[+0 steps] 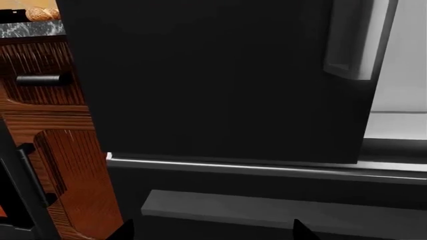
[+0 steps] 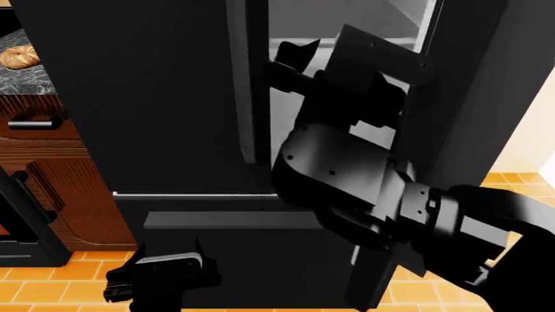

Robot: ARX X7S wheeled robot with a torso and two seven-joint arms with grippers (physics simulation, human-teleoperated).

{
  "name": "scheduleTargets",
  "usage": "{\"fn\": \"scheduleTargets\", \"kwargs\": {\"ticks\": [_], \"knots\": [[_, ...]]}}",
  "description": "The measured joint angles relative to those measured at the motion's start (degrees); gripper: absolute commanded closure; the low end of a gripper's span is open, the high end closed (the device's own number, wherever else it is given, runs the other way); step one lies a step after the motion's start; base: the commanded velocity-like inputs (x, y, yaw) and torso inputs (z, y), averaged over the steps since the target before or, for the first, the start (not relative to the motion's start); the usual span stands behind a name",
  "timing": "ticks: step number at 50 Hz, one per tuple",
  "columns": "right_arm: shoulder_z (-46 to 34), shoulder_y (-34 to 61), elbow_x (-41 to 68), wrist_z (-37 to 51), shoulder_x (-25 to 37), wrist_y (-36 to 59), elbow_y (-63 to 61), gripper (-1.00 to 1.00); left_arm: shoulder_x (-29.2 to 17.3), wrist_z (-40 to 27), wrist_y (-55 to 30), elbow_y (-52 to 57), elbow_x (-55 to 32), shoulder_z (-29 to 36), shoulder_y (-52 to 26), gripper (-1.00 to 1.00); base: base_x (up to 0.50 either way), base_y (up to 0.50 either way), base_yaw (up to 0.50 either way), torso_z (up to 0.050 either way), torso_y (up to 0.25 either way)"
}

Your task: Open the fridge doors

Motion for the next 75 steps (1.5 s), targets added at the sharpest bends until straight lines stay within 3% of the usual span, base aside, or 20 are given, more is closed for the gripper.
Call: {"fn": "scheduleTargets", "kwargs": {"ticks": [20,49,75], "knots": [[1.6,-2.3,-2.0,2.1,1.9,0.9,0.1,-1.00,-0.1,-0.2,0.1,0.0,-0.2,0.2,-0.1,-1.00,0.00,0.00,0.00,0.000,0.000],[18.5,-17.4,-11.4,2.8,10.3,16.9,-19.2,-1.00,-0.2,-0.6,0.3,-0.5,-0.1,0.6,-0.3,-1.00,0.00,0.00,0.00,0.000,0.000],[29.0,-31.7,-17.1,2.6,17.1,18.0,-26.3,-1.00,-0.4,-0.9,0.3,-0.6,-0.2,0.9,-0.2,-1.00,0.00,0.00,0.00,0.000,0.000]]}}
